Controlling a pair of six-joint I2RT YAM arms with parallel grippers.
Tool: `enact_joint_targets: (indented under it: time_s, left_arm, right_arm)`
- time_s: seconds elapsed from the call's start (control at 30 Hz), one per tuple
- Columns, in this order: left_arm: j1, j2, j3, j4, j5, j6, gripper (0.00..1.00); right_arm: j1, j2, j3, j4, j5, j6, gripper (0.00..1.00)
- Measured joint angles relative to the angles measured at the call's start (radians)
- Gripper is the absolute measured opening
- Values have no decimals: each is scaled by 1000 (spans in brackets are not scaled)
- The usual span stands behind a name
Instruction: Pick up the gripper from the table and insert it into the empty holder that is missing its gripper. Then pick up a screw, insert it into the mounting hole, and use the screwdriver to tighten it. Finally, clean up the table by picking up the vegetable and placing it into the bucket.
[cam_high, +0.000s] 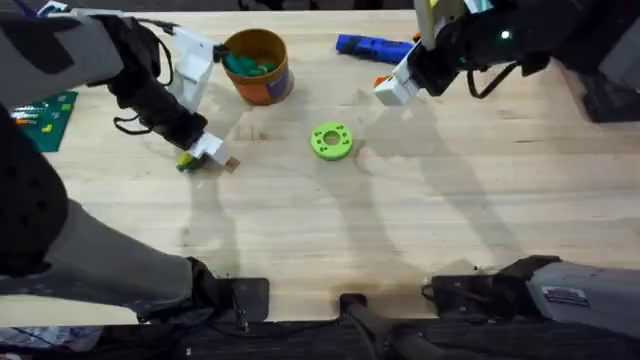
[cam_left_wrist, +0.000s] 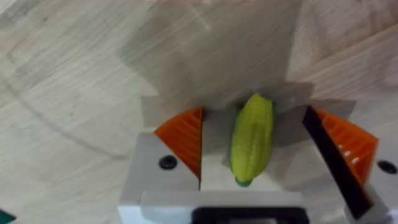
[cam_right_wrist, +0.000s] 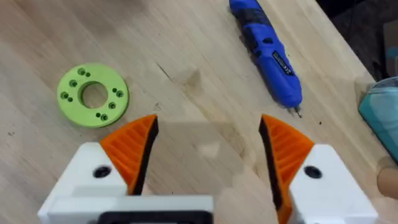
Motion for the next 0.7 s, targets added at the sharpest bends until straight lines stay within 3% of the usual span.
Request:
enact_joint_targets:
  time_s: [0.1, 0.2, 0.37, 0.4, 0.57, 0.7]
  left_arm:
    - [-1, 7, 7, 2, -8, -10, 983]
    - [-1, 7, 8, 2, -14, -28, 830]
    - [-4, 7, 10, 0, -18, -34, 106]
    - [-4, 7, 11, 1, -20, -35, 39]
    - [-4, 10, 21, -16, -27, -41, 35]
    - [-1, 40, 96, -116, -35, -41, 35]
  right_arm:
    - [0, 0, 0, 0, 0, 0, 973]
    - [0, 0, 0, -1, 0, 0, 973]
    - [0, 0, 0, -1, 0, 0, 973]
    - [0, 0, 0, -1, 0, 0, 973]
    - [0, 0, 0, -1, 0, 0, 973]
    - [0, 0, 0, -1, 0, 0, 973]
